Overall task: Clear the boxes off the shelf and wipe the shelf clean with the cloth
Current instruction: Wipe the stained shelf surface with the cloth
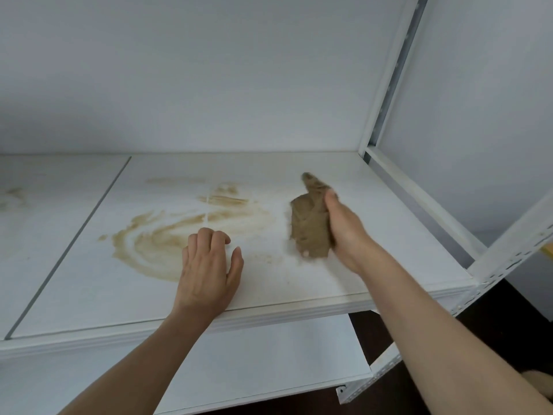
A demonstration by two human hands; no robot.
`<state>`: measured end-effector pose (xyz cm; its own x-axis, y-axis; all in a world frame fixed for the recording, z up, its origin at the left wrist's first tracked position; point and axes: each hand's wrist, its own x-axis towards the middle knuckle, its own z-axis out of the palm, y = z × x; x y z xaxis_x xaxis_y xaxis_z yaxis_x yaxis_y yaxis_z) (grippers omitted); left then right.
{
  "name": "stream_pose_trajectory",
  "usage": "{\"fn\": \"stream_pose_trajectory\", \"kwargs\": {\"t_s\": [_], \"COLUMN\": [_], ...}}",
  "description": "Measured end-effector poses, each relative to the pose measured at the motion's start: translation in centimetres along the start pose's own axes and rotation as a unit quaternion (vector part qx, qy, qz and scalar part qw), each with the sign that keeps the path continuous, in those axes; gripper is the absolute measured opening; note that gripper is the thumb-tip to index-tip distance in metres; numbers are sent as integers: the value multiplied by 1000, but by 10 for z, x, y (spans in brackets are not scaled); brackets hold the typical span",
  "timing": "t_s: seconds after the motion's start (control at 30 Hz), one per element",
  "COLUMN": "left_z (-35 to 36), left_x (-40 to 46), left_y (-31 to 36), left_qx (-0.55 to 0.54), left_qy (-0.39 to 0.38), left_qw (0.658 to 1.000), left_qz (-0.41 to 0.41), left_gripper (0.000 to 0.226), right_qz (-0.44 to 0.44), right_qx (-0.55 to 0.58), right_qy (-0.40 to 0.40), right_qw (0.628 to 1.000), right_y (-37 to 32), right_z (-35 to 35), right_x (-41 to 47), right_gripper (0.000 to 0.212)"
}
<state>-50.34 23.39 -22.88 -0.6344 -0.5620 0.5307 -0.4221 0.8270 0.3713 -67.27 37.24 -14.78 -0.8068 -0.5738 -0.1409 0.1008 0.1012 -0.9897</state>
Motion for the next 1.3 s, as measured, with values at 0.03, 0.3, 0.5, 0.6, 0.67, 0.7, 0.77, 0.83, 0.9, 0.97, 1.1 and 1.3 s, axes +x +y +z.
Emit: {"fn": "stream_pose_trajectory", "kwargs": {"t_s": [0.03,0.3,0.5,0.6,0.67,0.7,0.77,0.83,0.9,0.97,1.1,1.3], "left_z": [0,2,2,1,1,1,2,3,4,4,2,-1], "left_x": [0,0,-1,-3,-4,-4,-3,-2,1,1,1,0], "left_y": [0,-1,-1,0,0,2,2,1,0,-2,-3,-1], "left_qx": [0,13,13,10,8,7,8,4,1,-2,-4,7], "left_qy": [1,3,4,9,10,9,8,9,9,5,5,18], "left_qw": [1000,1000,1000,1000,1000,1000,1000,1000,1000,1000,1000,1000], "left_qz": [0,6,2,-3,-7,-7,-1,3,6,6,4,-6], "left_gripper": [38,35,37,36,35,35,33,31,30,30,30,31], "right_qz": [6,-136,-145,-103,-47,-16,18,8,-20,-53,-126,-195], "right_qx": [-53,-408,-616,-635,-631,-624,-614,-620,-628,-636,-625,-611], "right_qy": [27,127,-48,0,68,88,91,70,48,11,-49,-108], "right_qw": [998,894,773,765,771,777,784,781,776,770,769,759], "right_y": [0,44,72,72,70,68,65,61,59,61,68,75], "right_z": [-12,-38,-30,-48,-57,-61,-54,-39,-17,10,53,35], "right_x": [7,20,35,50,64,70,83,96,105,104,82,36], "right_gripper": [34,47,55,57,59,60,59,58,57,56,55,53]}}
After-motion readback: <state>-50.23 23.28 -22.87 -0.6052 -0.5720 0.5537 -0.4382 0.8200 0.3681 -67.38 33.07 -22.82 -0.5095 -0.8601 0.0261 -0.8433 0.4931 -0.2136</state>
